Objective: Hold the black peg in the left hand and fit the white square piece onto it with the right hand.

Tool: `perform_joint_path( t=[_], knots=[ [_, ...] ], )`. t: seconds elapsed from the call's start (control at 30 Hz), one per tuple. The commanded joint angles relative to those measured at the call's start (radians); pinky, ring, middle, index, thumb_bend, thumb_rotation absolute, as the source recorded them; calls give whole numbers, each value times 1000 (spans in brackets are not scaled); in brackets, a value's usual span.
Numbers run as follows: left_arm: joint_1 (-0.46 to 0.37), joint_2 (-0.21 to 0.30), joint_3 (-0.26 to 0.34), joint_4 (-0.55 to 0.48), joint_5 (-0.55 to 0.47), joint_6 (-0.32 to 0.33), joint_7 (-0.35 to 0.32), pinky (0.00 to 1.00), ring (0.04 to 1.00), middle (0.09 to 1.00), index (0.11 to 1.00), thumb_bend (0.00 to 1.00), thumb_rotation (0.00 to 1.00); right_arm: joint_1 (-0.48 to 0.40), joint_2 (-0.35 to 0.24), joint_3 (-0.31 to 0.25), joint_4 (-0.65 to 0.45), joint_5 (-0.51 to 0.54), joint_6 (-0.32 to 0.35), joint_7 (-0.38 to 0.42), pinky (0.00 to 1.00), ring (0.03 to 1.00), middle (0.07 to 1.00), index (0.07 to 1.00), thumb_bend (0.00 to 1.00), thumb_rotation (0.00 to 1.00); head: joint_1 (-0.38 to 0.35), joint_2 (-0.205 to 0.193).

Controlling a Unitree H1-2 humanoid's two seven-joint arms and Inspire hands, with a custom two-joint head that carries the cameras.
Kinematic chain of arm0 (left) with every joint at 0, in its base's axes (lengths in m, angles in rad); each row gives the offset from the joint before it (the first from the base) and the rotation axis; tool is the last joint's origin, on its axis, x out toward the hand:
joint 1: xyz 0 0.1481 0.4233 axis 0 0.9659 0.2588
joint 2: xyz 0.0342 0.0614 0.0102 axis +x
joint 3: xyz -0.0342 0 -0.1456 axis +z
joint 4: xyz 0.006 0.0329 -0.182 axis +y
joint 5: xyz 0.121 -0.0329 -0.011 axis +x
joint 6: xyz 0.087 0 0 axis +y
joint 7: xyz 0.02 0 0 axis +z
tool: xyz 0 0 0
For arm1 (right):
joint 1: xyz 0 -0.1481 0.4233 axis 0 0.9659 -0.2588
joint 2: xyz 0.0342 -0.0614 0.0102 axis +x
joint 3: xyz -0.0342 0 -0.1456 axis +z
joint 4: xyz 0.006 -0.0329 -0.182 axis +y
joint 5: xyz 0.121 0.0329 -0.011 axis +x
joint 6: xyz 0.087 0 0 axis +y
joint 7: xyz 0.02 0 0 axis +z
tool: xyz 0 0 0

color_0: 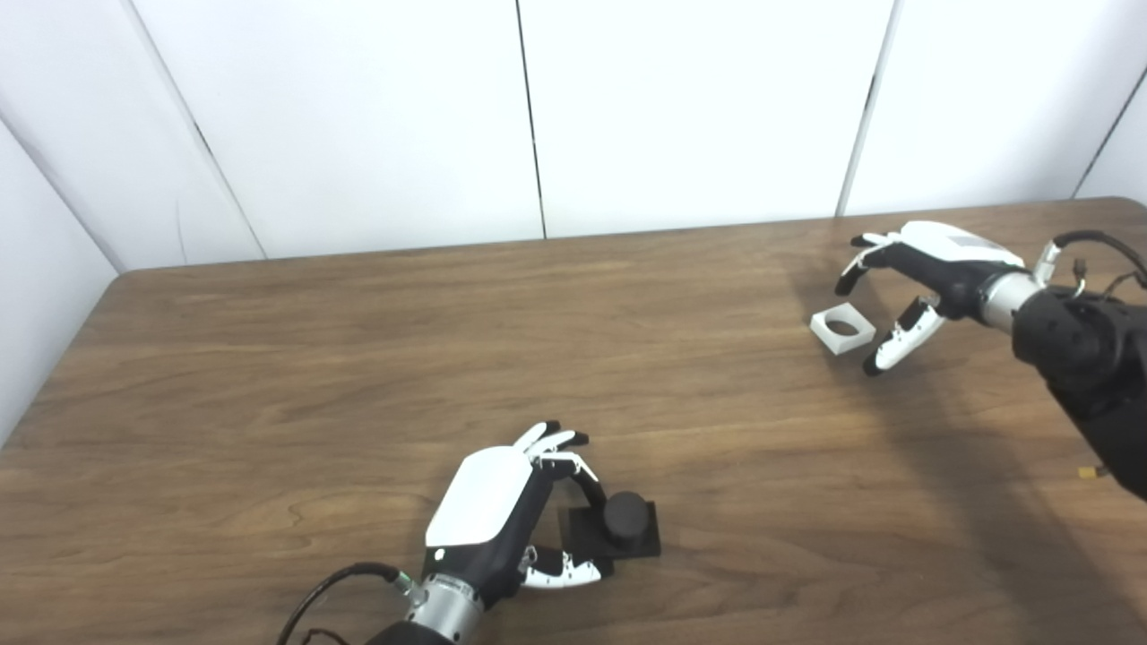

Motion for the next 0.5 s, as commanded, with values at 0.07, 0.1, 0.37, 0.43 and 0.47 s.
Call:
perform_joint_path(
  t=[0.07,0.1,0.37,0.43,0.47],
  knots=[
    [-16,0,1,17,16,-22,19,844,951,874,485,506,75,-85,-16,-3,23,-29,-40,-16,979,1000,962,705,845,68,0,0],
    [-17,0,1,17,16,-22,20,850,950,871,485,506,74,-91,-15,1,33,-34,-42,-13,980,1000,957,703,847,46,0,0],
    [-12,-5,2,11,15,-26,21,862,947,870,485,507,74,-136,-6,29,107,-64,-64,3,984,1000,958,700,836,36,5,-3],
    [-9,-6,0,8,20,-21,16,860,948,872,485,507,73,-143,-1,31,126,-68,-67,-4,974,1000,955,699,837,39,5,-4],
    [-8,-6,0,6,23,-19,13,856,949,871,485,507,74,-145,1,32,132,-70,-69,-6,969,1000,954,698,838,41,5,-4]
  ],
)
